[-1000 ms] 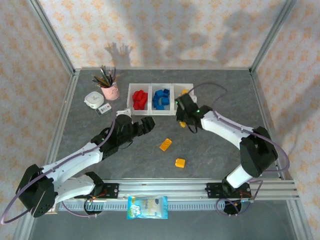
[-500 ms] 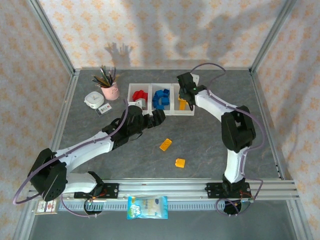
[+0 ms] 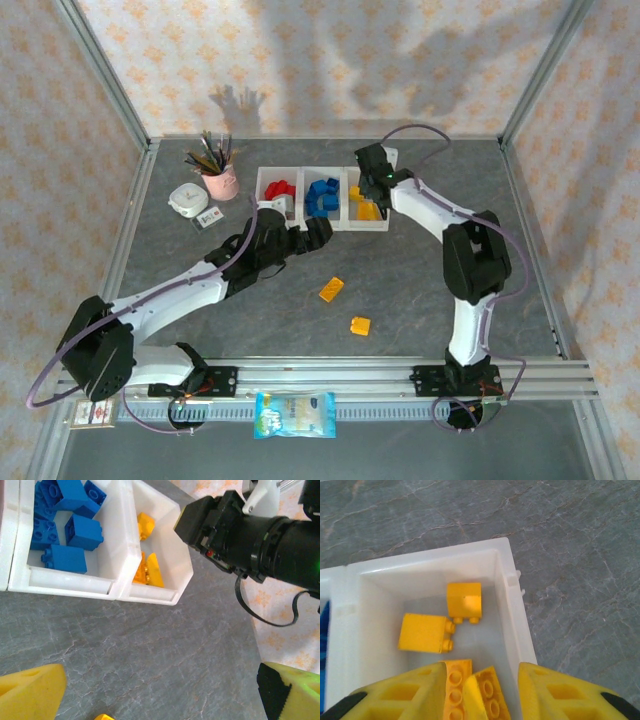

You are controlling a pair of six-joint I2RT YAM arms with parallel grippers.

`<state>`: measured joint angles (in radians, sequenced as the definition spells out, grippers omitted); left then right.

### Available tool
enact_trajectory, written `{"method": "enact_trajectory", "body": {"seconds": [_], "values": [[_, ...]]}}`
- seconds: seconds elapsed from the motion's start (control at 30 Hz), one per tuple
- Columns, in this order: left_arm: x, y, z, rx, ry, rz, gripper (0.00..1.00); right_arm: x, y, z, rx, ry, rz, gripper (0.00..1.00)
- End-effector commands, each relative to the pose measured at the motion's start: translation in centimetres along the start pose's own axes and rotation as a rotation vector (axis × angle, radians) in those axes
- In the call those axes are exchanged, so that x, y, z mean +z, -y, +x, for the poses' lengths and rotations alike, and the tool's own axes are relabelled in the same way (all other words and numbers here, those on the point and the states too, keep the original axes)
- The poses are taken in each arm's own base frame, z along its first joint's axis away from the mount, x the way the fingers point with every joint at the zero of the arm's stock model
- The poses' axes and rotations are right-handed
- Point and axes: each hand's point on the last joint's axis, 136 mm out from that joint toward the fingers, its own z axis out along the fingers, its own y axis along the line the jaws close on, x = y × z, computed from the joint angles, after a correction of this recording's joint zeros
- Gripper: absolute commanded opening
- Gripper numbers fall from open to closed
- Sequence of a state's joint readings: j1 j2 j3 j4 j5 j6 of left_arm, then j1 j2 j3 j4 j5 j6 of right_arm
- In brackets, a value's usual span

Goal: Sort the legos into containers by color
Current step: Place the lego in the container, then pick up the lego from the bottom-center of the table.

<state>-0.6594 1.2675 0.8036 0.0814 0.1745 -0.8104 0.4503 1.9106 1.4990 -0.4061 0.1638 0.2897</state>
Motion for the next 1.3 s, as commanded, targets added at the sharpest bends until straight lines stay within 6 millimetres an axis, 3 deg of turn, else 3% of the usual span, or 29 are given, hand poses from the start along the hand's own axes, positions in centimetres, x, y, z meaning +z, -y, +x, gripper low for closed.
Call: {"method": "enact_trajectory", "body": {"seconds": [0.0,0.27,0.43,0.63,0.8,1.07,1.27], "values": [[-1.4,0.4,-1.0,0.018,0.048,0.006,0.99,-3.7,-1.2,0.0,-0.011,0.010,-0.079,0.44],[-3.9,-2.2,-0.3,0.017,0.067,-0.066,0.99,-8.5,-3.8,6.1,-0.061,-0.092,-0.199,0.52],[-5.4,-4.4,0.7,-0.004,0.072,-0.108,0.99,-11.0,-4.6,11.6,-0.043,-0.161,-0.205,0.58],[-6.3,-6.5,2.0,-0.021,0.062,-0.151,0.99,-12.5,-5.8,18.0,-0.023,-0.221,-0.212,0.65],[-6.9,-7.2,2.2,-0.031,0.074,-0.161,0.99,-12.6,-6.5,22.4,-0.014,-0.265,-0.183,0.73],[-7.3,-7.8,2.2,-0.026,0.076,-0.177,0.99,-11.5,-7.1,25.1,0.038,-0.297,-0.158,0.81],[-7.6,-8.3,2.1,-0.032,0.090,-0.195,0.99,-10.5,-8.3,25.3,0.015,-0.293,-0.162,0.79]]}}
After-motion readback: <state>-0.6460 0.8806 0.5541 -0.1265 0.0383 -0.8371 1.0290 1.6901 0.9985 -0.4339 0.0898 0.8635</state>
